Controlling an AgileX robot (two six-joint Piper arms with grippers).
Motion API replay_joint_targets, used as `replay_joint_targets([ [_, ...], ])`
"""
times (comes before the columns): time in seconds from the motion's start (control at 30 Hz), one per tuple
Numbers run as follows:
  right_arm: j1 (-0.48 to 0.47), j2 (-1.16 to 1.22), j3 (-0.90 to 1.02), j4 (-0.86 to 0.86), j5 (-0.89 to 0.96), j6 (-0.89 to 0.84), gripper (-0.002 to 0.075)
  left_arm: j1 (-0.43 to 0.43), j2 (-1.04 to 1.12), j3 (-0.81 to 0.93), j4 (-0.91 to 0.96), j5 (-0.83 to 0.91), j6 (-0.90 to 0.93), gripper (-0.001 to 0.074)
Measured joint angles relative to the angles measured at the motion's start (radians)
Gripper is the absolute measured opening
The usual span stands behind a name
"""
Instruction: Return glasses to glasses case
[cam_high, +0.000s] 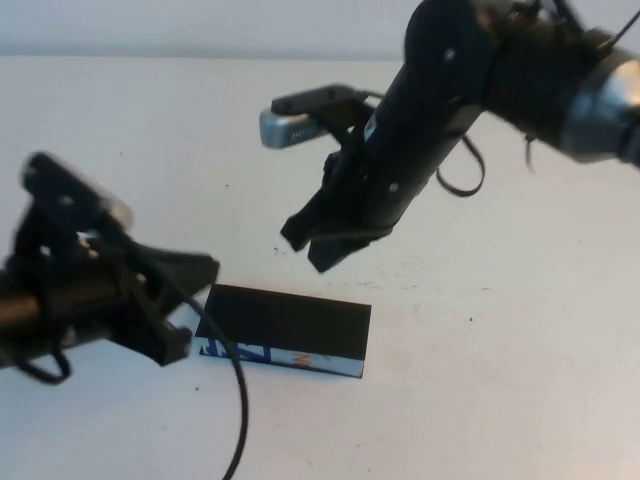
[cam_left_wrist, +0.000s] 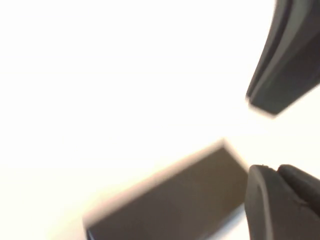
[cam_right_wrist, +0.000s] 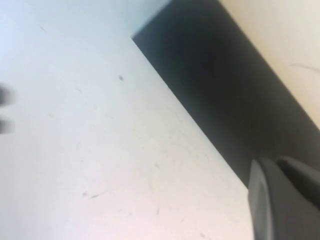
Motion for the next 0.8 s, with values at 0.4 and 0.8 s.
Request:
replay_joint_targets([
  [0.4,0.0,-0.544,0.44,-0.075,-0.039,0.137,-0.0011,0.0,-0.631,0.072,0.084,-0.173,-0.168,-0.0001],
  [0.8,0.0,-1.226,0.984,-0.097,-0.337,0.155,-0.0011,0.0,-1.084,0.432,-0.001,-0.494,-0.191,-0.0001],
])
